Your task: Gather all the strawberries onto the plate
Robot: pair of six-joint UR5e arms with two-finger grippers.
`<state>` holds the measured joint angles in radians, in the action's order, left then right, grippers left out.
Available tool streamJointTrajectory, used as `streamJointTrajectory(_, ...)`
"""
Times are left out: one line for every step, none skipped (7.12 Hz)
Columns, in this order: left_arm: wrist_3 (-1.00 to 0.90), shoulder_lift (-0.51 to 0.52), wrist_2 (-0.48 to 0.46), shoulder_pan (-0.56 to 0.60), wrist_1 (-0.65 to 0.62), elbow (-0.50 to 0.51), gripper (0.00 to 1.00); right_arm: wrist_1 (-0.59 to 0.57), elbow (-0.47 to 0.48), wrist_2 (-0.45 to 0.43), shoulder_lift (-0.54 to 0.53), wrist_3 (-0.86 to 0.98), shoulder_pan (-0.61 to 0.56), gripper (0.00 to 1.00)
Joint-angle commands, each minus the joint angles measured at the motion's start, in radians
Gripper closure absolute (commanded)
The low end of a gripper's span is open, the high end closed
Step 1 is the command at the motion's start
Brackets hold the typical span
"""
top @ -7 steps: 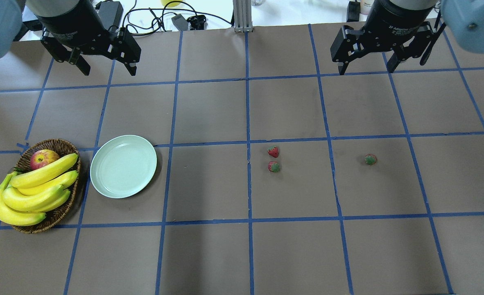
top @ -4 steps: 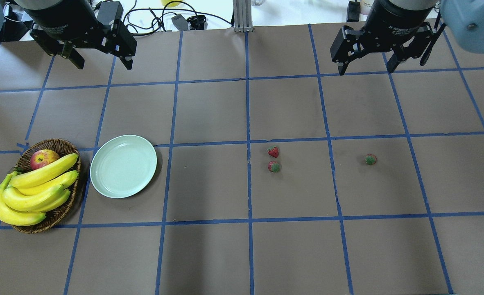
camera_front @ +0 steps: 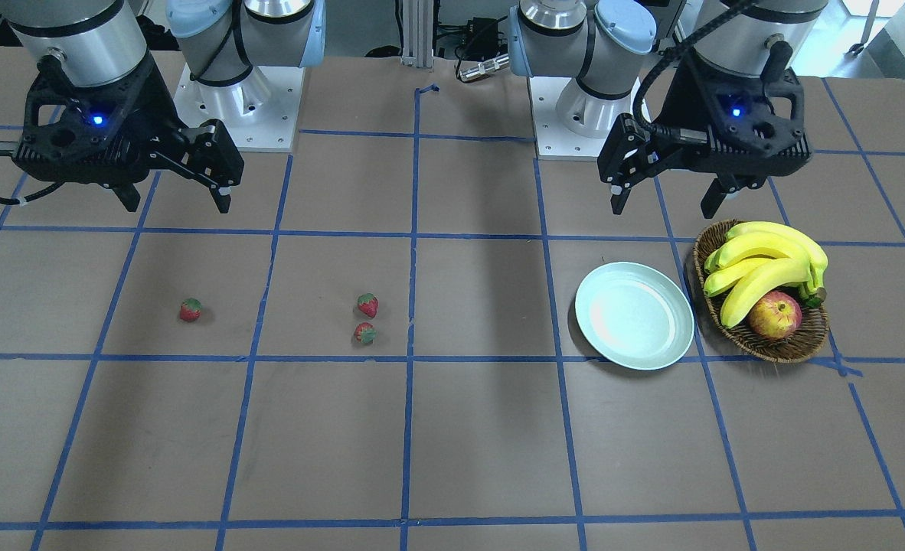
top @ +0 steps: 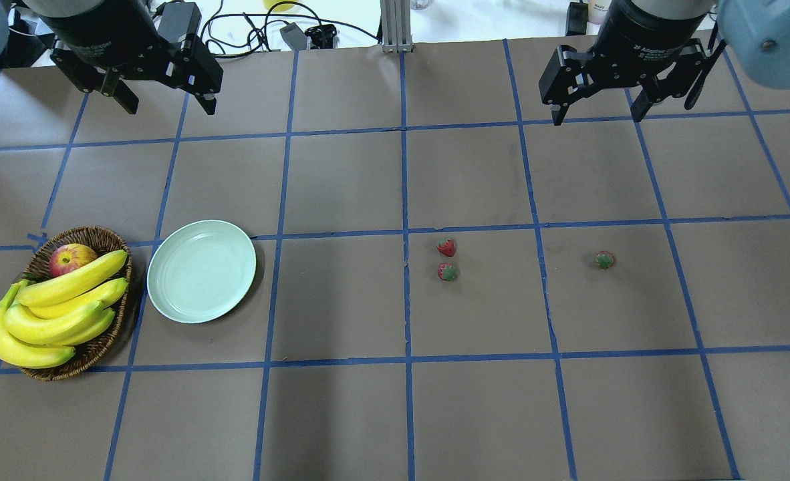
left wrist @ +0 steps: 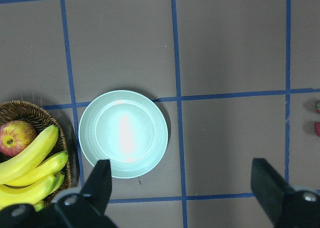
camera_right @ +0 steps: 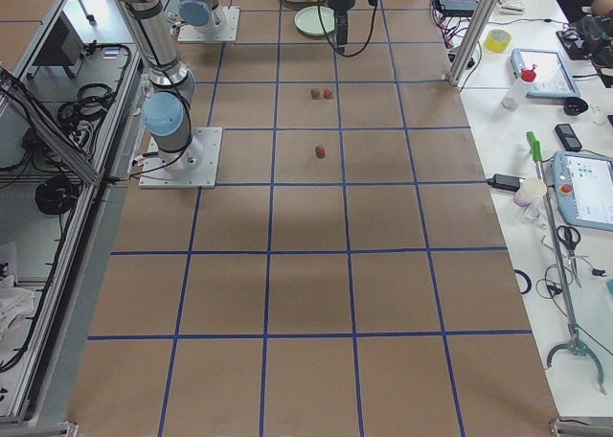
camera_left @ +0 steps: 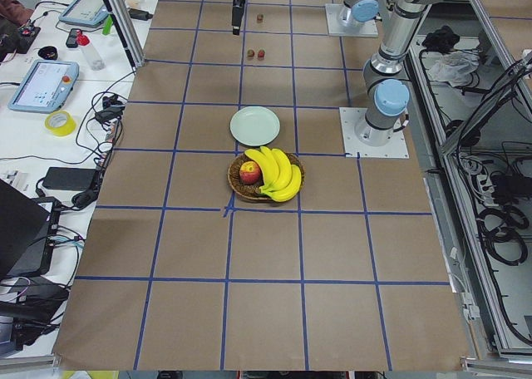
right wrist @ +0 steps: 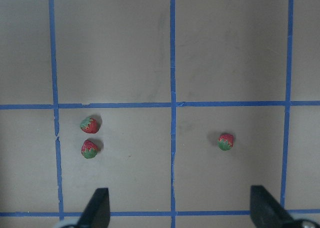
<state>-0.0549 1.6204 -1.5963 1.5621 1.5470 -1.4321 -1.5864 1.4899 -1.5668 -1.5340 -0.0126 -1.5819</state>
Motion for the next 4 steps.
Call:
streamJointTrajectory(-0.003, 0.003, -0.001, 0.001, -0.010, -0.007, 0.00, 0.000, -0.002, -0.001, 0.012, -0.003, -0.003, 0.00)
streamJointTrajectory(-0.003, -0.002, 0.001, 0.003, -0.011, -0.004, 0.00, -0.004, -0.002, 0.013, 0.034, -0.021, -0.022, 0.00)
streamJointTrajectory(-0.005, -0.022, 0.004, 0.004, -0.011, -0.001, 0.00, -0.032, 0.001, 0.010, 0.088, -0.105, -0.065, 0.00)
streamJointTrajectory(-0.005, -0.033, 0.003, 0.004, -0.011, 0.007, 0.00, -0.064, 0.018, 0.008, 0.133, -0.124, -0.119, 0.00)
